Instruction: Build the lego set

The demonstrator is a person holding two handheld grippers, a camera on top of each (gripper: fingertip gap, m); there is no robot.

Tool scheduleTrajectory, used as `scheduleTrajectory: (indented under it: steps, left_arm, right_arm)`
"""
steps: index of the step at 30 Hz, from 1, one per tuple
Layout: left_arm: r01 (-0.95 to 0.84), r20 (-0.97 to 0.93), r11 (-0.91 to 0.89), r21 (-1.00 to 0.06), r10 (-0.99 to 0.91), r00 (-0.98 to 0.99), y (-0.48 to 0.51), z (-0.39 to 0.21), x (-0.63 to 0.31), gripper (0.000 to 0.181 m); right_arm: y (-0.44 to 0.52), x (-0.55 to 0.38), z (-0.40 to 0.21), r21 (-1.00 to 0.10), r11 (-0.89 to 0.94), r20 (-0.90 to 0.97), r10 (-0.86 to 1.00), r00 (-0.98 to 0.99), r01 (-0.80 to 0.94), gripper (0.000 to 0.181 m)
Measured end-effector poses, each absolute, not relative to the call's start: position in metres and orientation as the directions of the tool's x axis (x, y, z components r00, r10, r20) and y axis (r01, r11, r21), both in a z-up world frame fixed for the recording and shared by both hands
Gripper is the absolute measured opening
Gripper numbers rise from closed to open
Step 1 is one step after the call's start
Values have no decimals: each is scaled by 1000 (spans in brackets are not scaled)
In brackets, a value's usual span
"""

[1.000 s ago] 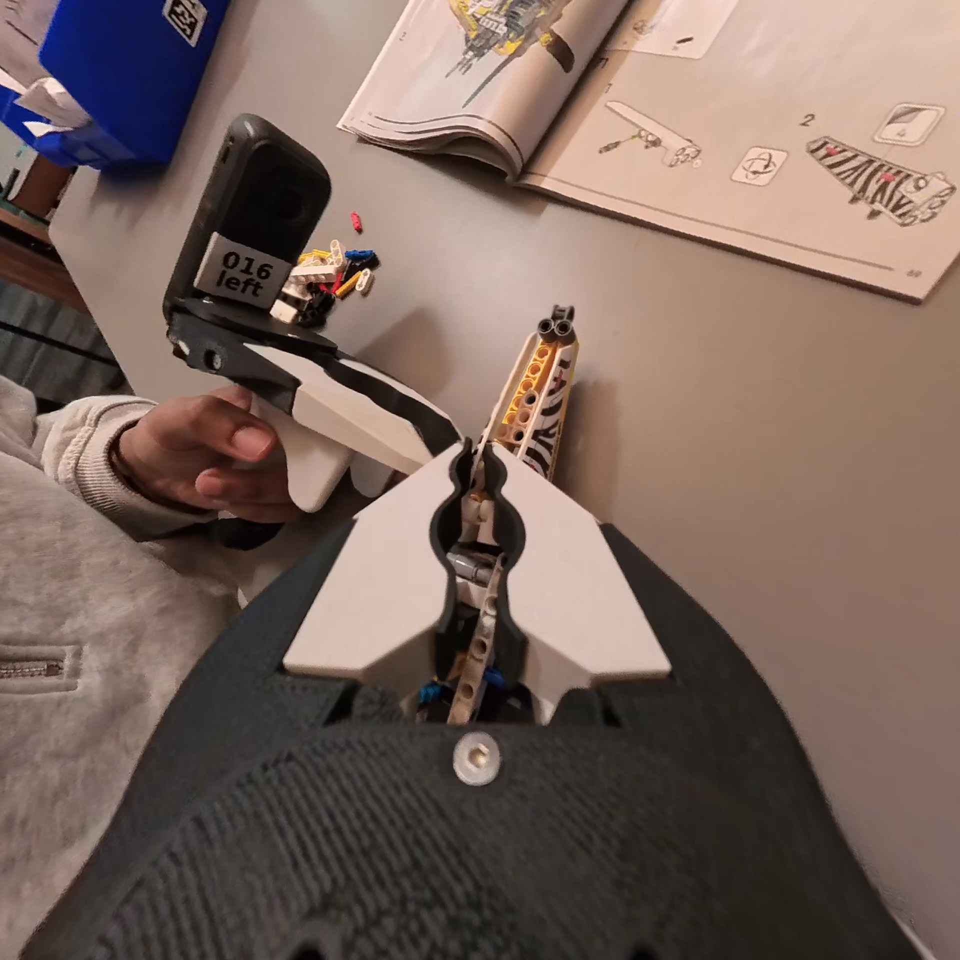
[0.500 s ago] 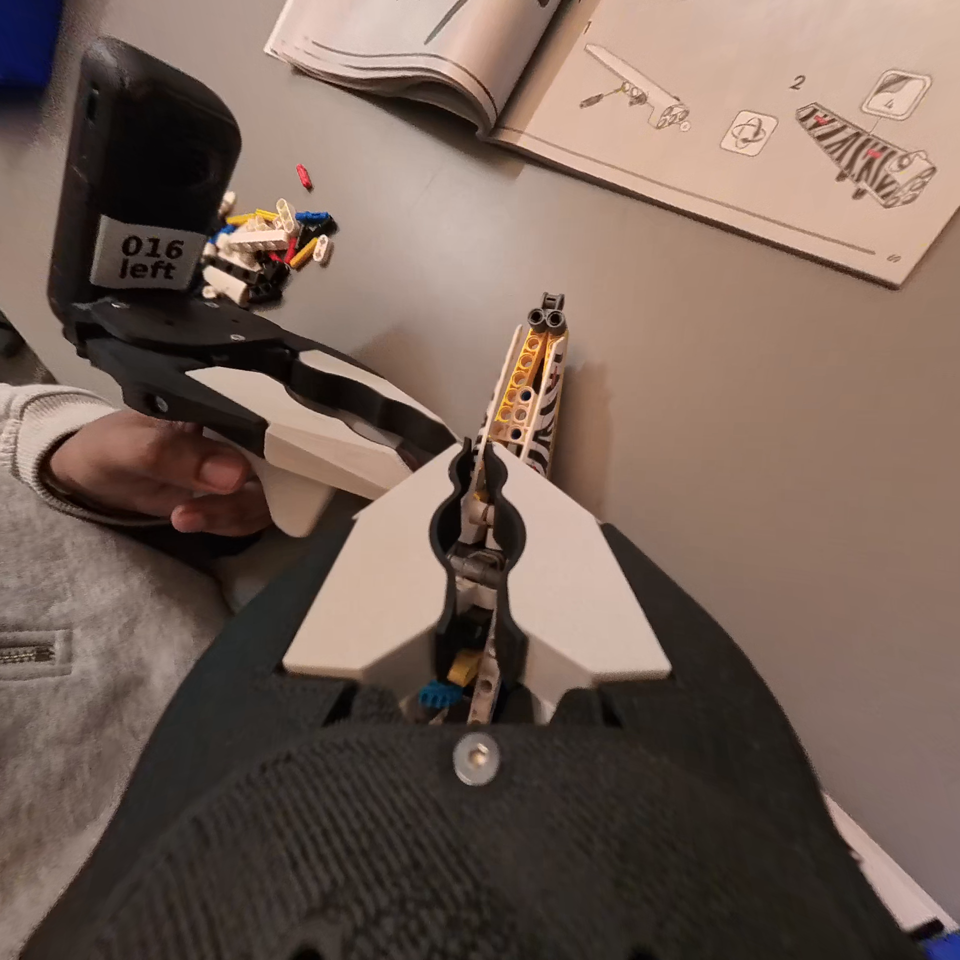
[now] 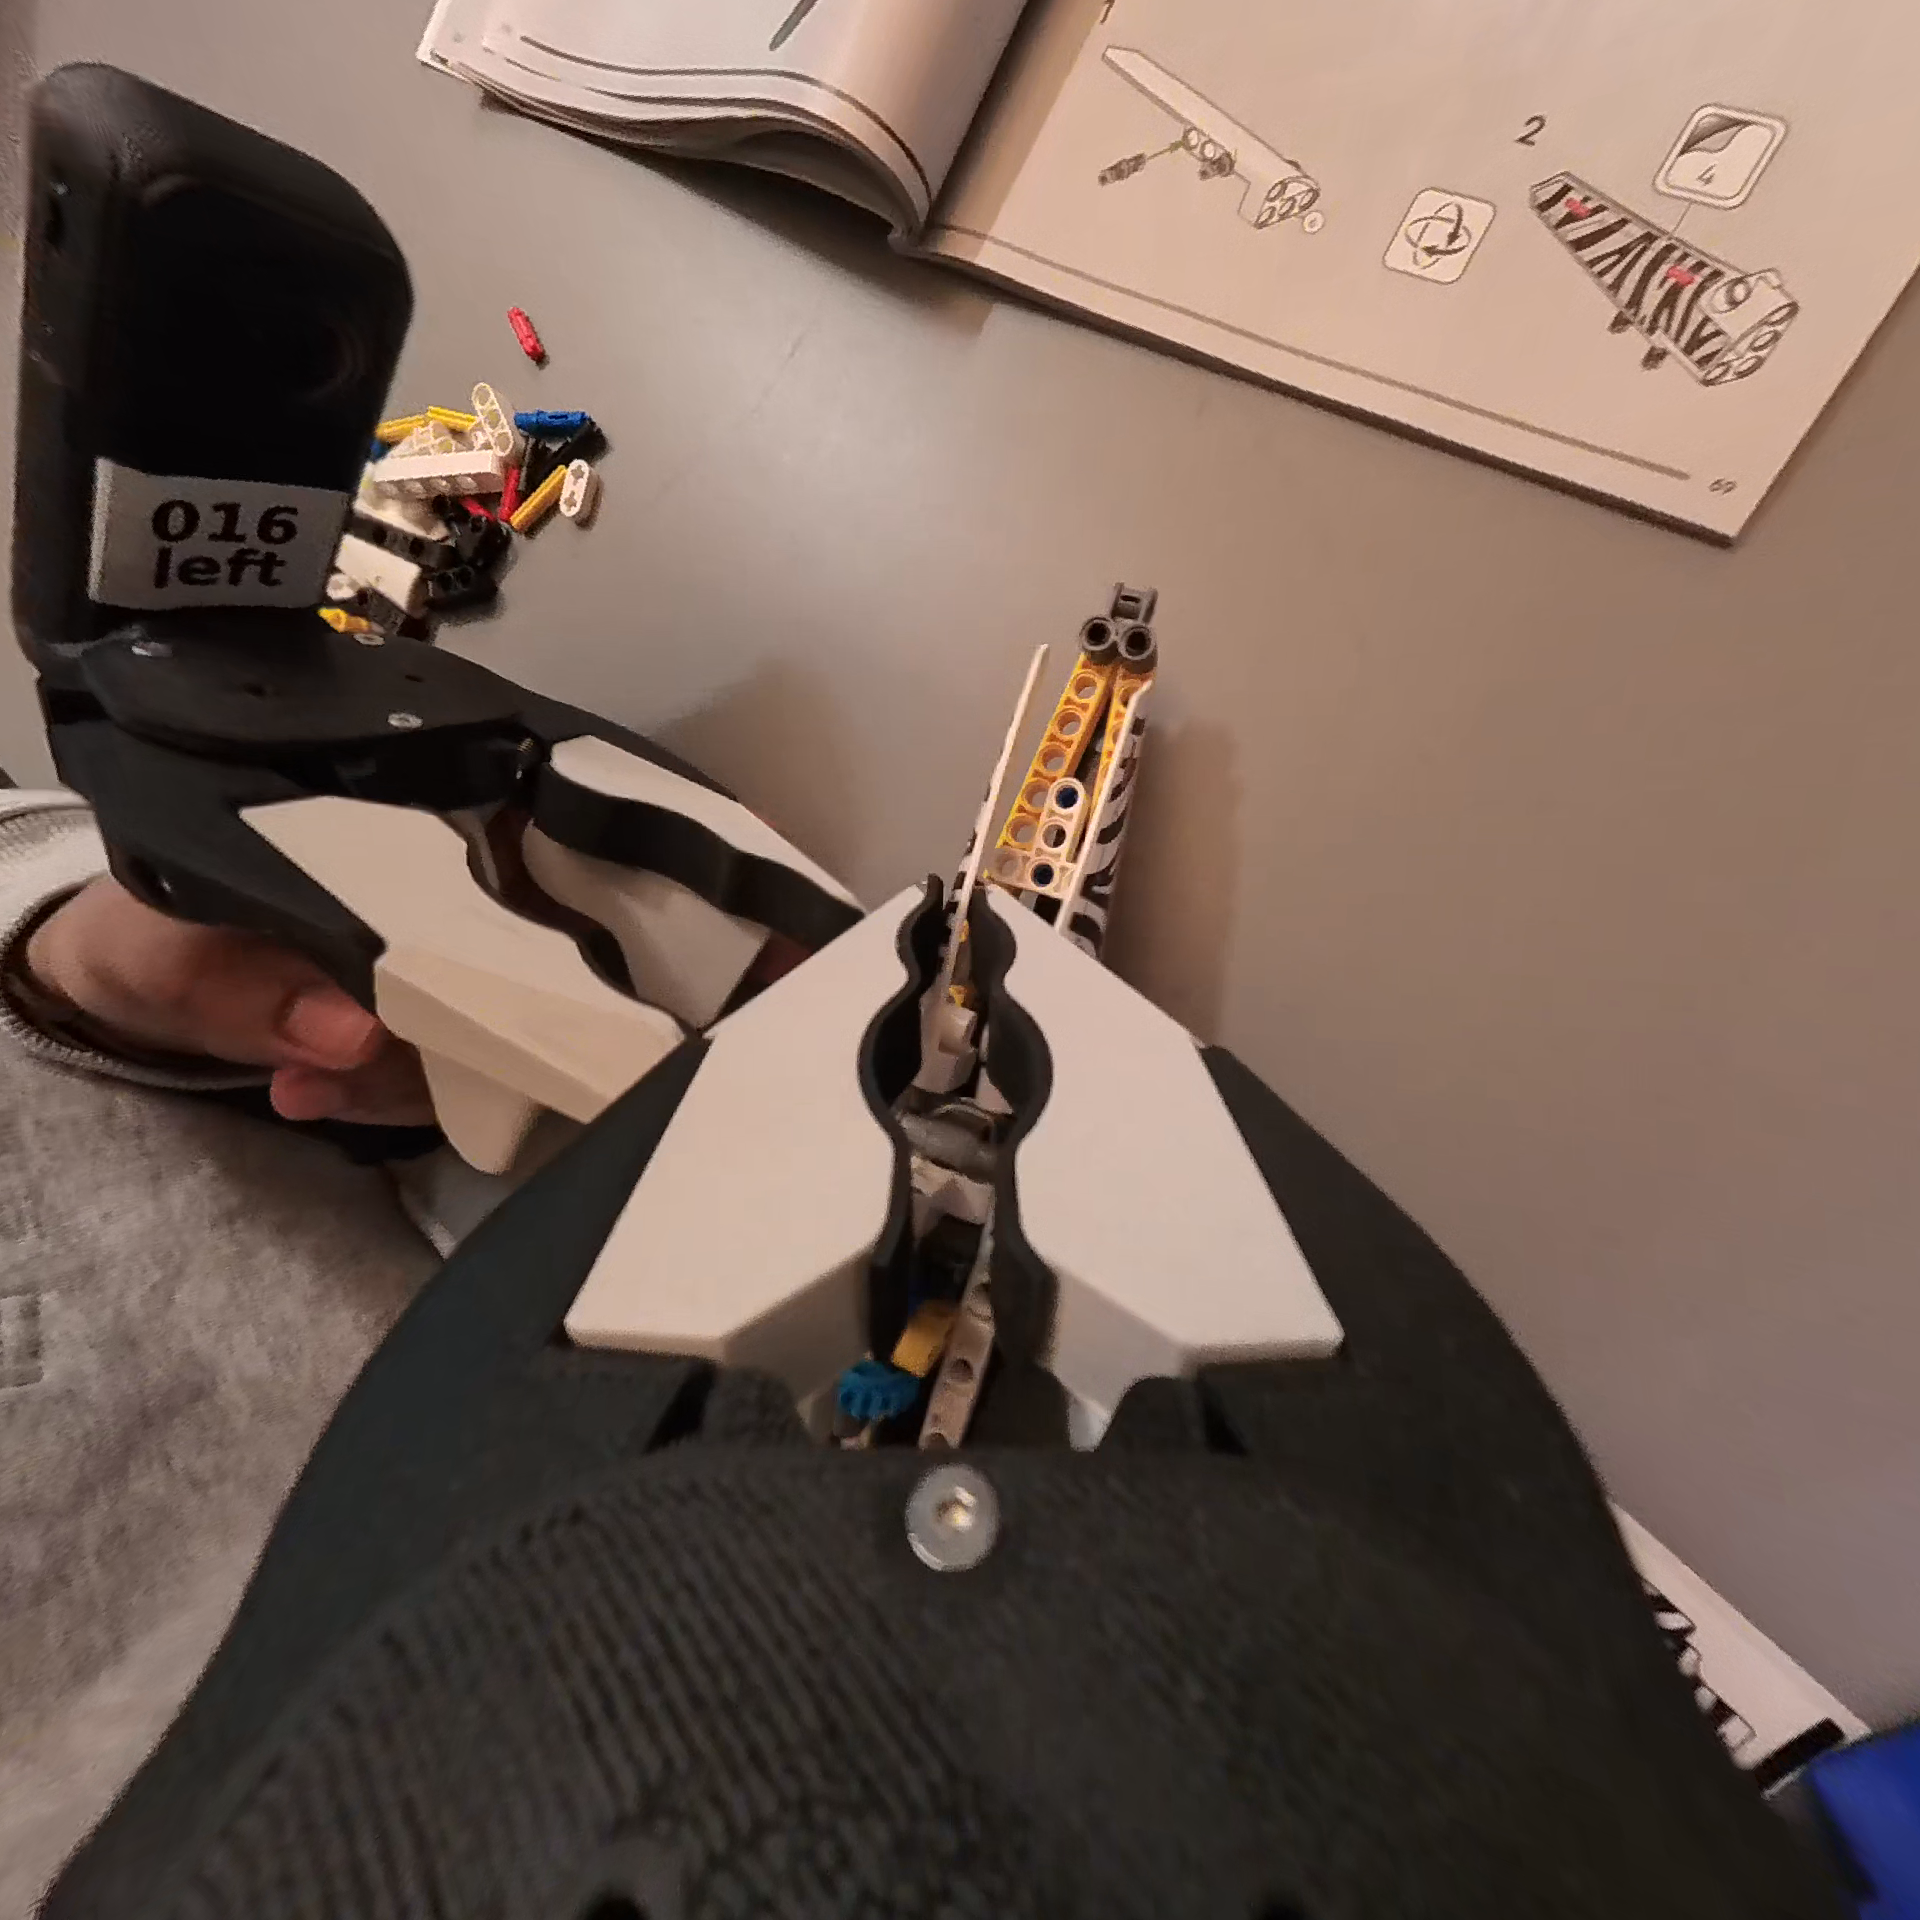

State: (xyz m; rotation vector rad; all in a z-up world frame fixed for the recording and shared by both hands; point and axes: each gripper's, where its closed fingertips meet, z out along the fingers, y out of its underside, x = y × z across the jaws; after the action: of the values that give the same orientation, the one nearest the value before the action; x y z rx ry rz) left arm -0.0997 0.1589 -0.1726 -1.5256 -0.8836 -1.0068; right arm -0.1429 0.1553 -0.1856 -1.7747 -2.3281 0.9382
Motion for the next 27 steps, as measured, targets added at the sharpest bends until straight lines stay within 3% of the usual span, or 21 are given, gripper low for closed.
scheduleTrajectory:
  steps: [19, 27]
  left_arm:
    - [912, 952, -275, -304, -67, 297, 162, -167, -73, 53]
    - [894, 937, -281, -349, -96, 335, 159, -163, -69, 53]
  right_arm:
    - [149, -133, -186, -456, 126, -340, 890, -303, 881, 0]
    - [148, -131, -171, -508, 127, -321, 890, -324, 852, 0]
